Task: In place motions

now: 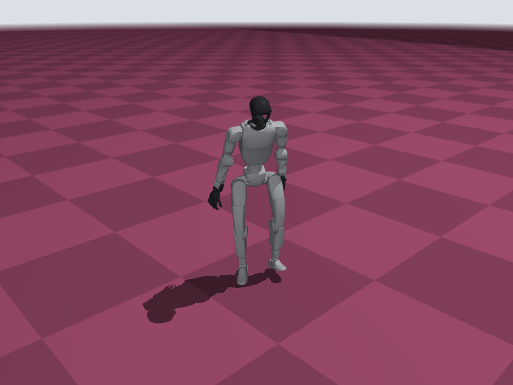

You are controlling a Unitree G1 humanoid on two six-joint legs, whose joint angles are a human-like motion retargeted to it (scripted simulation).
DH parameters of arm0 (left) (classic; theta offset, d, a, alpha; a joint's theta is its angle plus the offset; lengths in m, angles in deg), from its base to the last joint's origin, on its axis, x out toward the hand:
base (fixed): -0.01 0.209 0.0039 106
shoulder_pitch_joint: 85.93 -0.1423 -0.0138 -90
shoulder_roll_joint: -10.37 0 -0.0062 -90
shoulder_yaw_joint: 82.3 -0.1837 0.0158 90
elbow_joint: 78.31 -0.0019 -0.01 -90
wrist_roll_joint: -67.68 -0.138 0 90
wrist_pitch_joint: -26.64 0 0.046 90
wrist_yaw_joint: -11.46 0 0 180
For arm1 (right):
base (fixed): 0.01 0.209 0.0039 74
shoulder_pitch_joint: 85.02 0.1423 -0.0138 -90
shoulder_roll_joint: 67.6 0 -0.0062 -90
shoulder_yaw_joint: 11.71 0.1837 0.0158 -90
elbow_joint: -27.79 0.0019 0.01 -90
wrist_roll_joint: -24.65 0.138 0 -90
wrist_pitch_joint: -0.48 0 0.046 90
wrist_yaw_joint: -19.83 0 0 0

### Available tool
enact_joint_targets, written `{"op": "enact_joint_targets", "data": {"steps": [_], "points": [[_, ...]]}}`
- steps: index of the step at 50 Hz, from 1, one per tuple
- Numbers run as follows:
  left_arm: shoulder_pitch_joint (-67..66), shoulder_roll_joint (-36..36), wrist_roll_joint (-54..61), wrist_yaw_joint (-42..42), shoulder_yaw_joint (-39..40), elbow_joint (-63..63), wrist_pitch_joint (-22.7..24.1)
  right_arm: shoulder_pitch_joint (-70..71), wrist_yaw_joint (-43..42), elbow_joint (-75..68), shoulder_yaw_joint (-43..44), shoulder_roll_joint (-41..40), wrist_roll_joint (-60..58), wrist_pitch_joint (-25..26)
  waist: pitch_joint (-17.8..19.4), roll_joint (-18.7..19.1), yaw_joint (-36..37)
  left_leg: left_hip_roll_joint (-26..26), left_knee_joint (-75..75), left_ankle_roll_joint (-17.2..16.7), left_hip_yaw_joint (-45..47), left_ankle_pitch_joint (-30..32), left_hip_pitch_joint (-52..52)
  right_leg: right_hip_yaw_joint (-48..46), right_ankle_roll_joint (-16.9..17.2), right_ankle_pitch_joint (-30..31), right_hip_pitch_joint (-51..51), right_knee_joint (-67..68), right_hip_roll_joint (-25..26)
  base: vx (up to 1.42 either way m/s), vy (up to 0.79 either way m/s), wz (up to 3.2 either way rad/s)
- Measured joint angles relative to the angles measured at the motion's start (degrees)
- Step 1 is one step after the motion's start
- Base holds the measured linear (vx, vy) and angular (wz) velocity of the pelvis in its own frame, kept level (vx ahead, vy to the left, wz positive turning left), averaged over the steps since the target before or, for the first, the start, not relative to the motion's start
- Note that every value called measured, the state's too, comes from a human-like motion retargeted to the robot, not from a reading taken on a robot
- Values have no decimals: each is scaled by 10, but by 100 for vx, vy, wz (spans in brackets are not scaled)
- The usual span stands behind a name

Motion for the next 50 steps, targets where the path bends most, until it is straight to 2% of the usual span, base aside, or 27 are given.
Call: {"op": "enact_joint_targets", "data": {"steps": [2, 5, 9, 14, 20, 23, 27, 32, 35, 40, 45, 47, 48, 50], "points": [[35, -18, -1, -11, 9, 20, -6, 25, -2, 29, 3, 5, 5, 0, -8, 0, -11, 9, 82, -13, 1, -42, -66, 2, 5, -32, -54, 63, -7, -21, 4, 37], [98, -44, -7, -13, 19, 53, -8, 65, 0, 75, 6, 18, 9, -5, -11, 6, -9, 16, 209, -13, -6, -91, -172, 12, 12, -78, -144, 168, -12, -28, 2, 34], [196, -86, 1, 15, -3, 83, -15, 145, 5, 99, -31, 48, 24, -11, -13, -1, 14, 31, 373, 6, 5, -131, -307, 47, 15, -133, -279, 320, 1, -22, 3, -7], [313, -126, -27, 40, -3, 100, -28, 260, 34, 124, -52, 59, -27, -1, -16, -1, 25, 52, 548, 32, 14, -165, -459, 50, 0, -180, -439, 497, 18, -17, 4, -21], [388, -134, -42, 60, -9, 122, -32, 336, 59, 164, -57, 66, -59, -11, 5, -10, 37, 63, 688, 54, 31, -205, -543, 43, -46, -220, -540, 649, 17, 1, 1, -2], [389, -114, -39, 62, 1, 117, -29, 346, 64, 164, -55, 62, -72, -10, 5, -7, 30, 56, 698, 57, 32, -206, -546, 51, -47, -227, -543, 667, 6, 3, 0, 29], [352, -101, -44, 102, 1, 102, -32, 323, 70, 163, -59, 53, -67, -20, -9, 0, 26, 52, 653, 48, 21, -206, -508, 63, -24, -215, -492, 612, 5, 7, -1, 2], [242, -79, -54, 172, -6, 95, -93, 254, 70, 130, -68, 40, -69, -25, -16, 20, 31, 59, 505, 23, 2, -193, -368, 70, 12, -164, -335, 428, 26, 12, -2, -38], [167, -54, -46, 147, 0, 71, -74, 193, 45, 102, -65, 29, -61, -13, -25, 24, 20, 38, 342, 14, 1, -142, -259, 67, 19, -107, -224, 266, 22, 7, 1, 16], [66, 23, 26, 11, 78, 7, -68, 74, 25, 63, -22, 7, -21, -5, -45, 13, 7, -5, 27, 0, 3, -5, -74, 19, 8, 12, -43, -13, -10, 12, -1, 27], [-37, 25, 66, 49, 111, -34, -15, -34, 62, 19, 20, -11, -10, -6, -34, 11, 5, -21, -166, -1, -18, 66, 110, -35, 2, 74, 130, -177, -2, 28, -15, 13], [-73, 17, 54, 63, 135, -54, -26, -75, 84, -2, 20, -11, -27, 3, -48, 7, -7, -34, -219, 10, -24, 81, 160, -54, -8, 85, 180, -227, 12, 44, -9, 9], [-90, 11, 44, 72, 145, -63, -37, -94, 96, -13, 17, -7, -40, 10, -62, 4, -17, -42, -239, 13, -26, 86, 177, -70, -1, 83, 198, -243, 13, 44, -2, 21], [-115, -6, 12, 96, 149, -78, -70, -123, 121, -41, 28, 2, -67, 33, -106, -4, -29, -52, -250, 7, -29, 82, 174, -88, 8, 69, 192, -236, 2, 36, 3, 45]]}}
